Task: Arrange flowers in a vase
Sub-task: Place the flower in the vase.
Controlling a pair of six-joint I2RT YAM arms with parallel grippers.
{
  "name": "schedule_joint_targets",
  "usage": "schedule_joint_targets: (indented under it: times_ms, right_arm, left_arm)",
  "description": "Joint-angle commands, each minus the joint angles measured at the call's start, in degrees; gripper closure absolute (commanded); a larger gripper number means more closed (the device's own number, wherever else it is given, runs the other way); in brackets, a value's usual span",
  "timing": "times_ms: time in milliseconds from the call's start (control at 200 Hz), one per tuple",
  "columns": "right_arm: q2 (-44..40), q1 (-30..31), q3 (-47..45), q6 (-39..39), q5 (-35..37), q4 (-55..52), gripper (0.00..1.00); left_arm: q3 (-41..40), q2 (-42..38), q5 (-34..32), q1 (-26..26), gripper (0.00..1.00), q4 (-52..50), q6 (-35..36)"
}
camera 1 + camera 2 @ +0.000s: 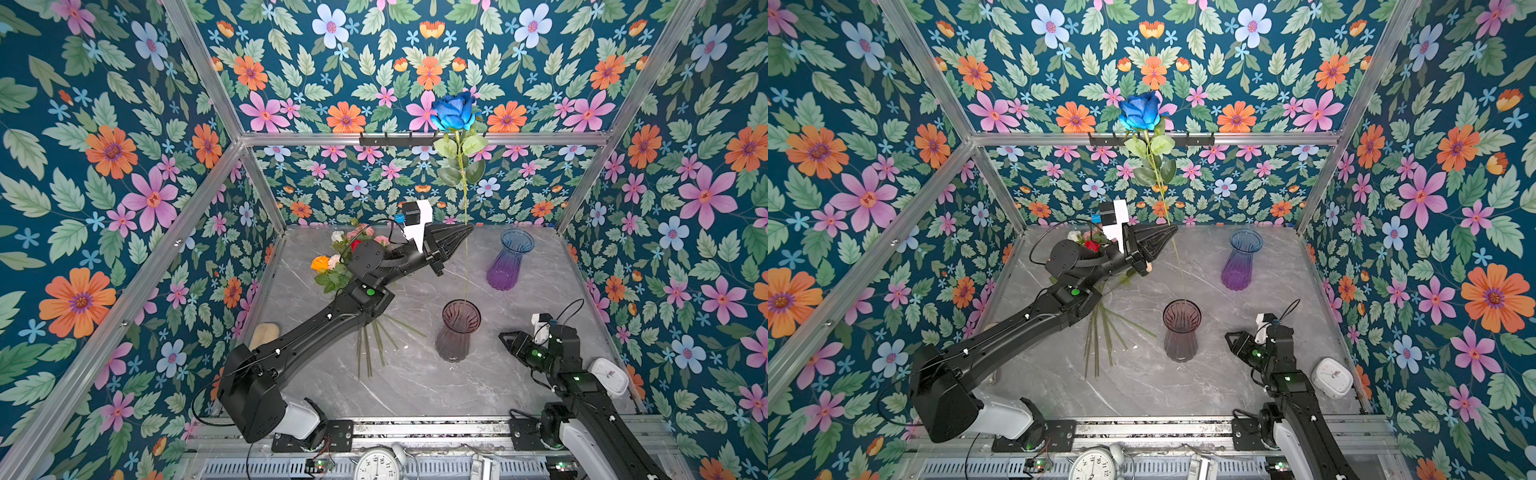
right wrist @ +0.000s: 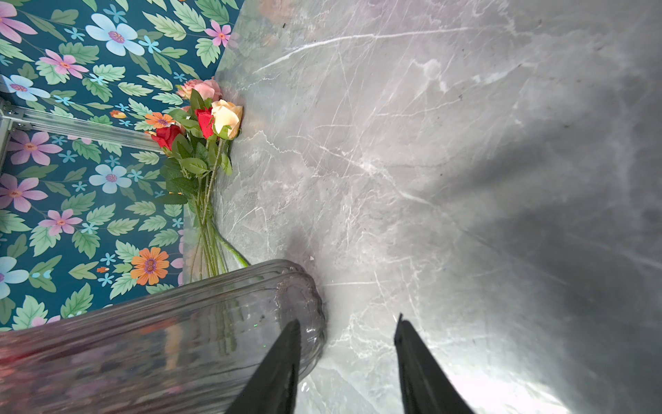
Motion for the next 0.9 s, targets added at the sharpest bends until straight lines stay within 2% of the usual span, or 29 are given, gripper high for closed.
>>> schedule_joint_targets:
  times_ms: [0, 210, 470, 625, 895]
  right_arm:
    - [-0.1, 0.0, 0.0, 0.1, 0.2, 0.3, 0.55]
    - [-0.7, 0.1, -0.3, 0.1, 0.1, 0.1, 0.54]
    - [-0.8, 0.0, -0.4, -0.2, -0.4, 0.5, 0.55]
    - [-0.4, 0.0, -0.5, -0.3, -0.8, 0.8, 0.55]
    - [0.3, 0.0, -0.3, -0.2, -0.6, 1.0, 0.55]
  left_arm:
    - [0.0, 0.4, 1.0, -0.1, 1.0, 2.3, 0.9]
    - [-6.0, -0.3, 2.8, -0.2, 1.0, 2.7, 1.9]
    - [-19.9, -5.4, 3.3, -0.3, 1.0, 2.6, 4.9]
    - [-26.7, -6.3, 3.1, -0.5, 0.81, 5.6, 3.6]
    - [-29.7, -5.6, 3.4, -0.6, 0.7, 5.5, 3.2]
